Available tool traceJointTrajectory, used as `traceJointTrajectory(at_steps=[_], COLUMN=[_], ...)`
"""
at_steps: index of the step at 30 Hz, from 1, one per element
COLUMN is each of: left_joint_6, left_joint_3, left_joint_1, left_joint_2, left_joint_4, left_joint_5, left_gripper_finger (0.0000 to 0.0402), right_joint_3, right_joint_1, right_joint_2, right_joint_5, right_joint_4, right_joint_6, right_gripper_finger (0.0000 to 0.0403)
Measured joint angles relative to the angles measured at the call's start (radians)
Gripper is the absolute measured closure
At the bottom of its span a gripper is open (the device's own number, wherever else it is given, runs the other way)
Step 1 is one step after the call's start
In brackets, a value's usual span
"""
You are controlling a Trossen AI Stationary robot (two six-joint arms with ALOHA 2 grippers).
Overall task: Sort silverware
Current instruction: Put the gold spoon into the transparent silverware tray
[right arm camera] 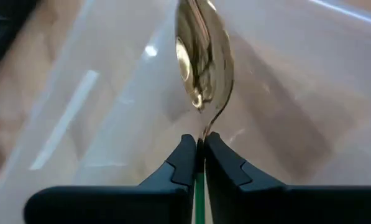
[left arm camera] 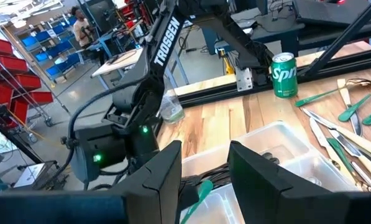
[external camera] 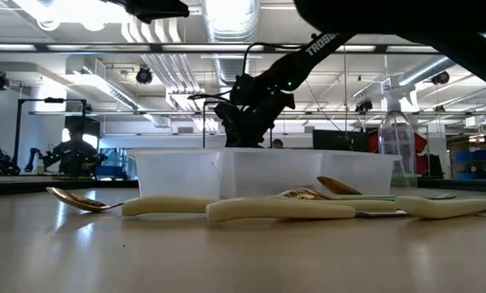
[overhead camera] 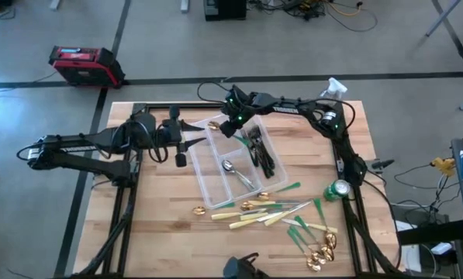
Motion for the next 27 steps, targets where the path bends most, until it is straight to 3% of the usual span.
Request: traceJointTrajectory(at_steps=[7, 14, 21, 27], left_joint_6=[-0.008, -0.018, -0.046, -0.076], left_joint_3=[0.000, 0.000, -0.001, -0.005], left_joint_1=[0.000, 0.000, 0.000, 0.000], left_joint_2=[0.000, -0.002, 0.005, 0.026], left_joint_4=[0.001, -0.016, -0.063, -0.097], left_joint_5=[0.000, 0.000, 0.001, 0.004], left_gripper_finger=[0.0283, 0.0283, 0.0283, 0.0283], right_joint_3=[-0.001, -0.001, -0.005, -0.095], right_joint_1=[0.010, 0.031, 0.100, 0.244], right_joint_2=[-0.002, -0.085, -0.238, -0.350], right_joint_5=[-0.004, 0.022, 0.147, 0.294], right_joint_4=[0.001, -0.062, -0.345, -0.500], right_joint_6=[-0.005, -0.131, -0.367, -0.426], right_gripper_finger=[0.0300, 0.0240, 0.0223, 0.0235])
